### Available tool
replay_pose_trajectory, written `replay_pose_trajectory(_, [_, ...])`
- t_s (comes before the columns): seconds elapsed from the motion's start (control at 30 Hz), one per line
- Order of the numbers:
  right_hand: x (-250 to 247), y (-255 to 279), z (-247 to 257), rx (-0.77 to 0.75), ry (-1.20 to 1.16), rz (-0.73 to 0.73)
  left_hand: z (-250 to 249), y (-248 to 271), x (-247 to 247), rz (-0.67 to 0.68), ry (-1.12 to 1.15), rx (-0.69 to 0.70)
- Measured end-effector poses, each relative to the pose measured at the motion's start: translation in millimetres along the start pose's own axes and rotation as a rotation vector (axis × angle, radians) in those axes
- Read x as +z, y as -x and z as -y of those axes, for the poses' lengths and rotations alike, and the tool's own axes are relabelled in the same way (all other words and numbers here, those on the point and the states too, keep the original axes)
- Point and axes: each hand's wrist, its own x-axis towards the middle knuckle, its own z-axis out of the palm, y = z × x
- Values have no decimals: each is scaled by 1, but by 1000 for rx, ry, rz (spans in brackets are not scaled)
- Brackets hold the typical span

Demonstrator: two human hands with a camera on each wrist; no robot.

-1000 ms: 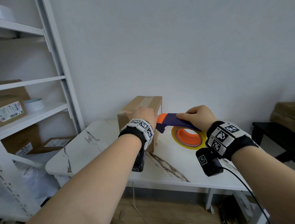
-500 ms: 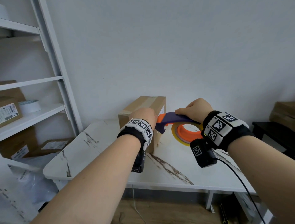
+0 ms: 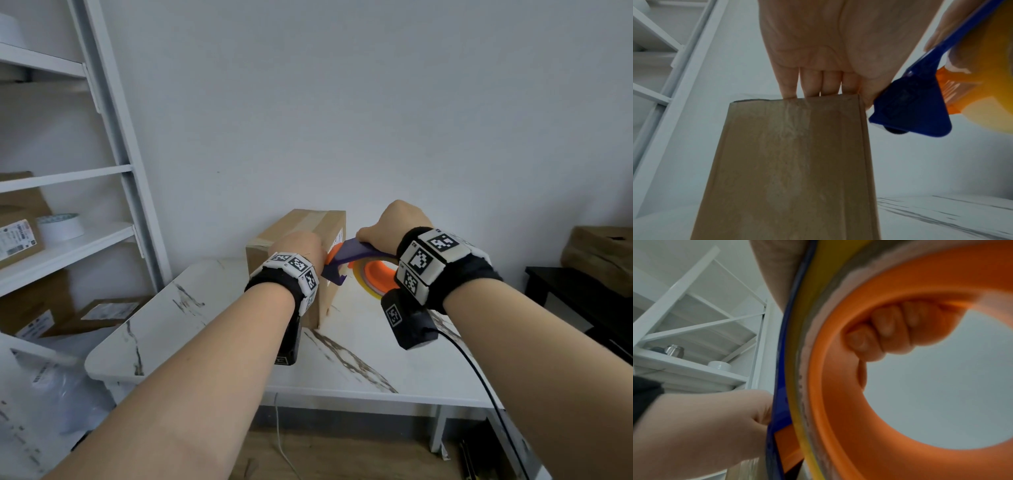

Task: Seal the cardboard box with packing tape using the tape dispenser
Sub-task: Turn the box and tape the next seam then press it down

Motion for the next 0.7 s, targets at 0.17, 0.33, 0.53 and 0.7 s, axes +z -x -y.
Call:
replay_pose_trajectory(0.17, [-3, 4, 4, -12, 18, 0, 0, -2, -1, 35, -25, 0])
replay_pose_trajectory(0.33, [1, 12, 6, -72, 76, -45, -2, -4, 0, 35, 55, -29])
replay_pose_trajectory(0.53, [6, 17, 0, -62, 47, -47, -3, -2, -1, -27, 28, -30])
replay_pose_trajectory(0.7, [8, 13, -8, 87, -103, 22, -3, -3, -1, 10, -45, -4])
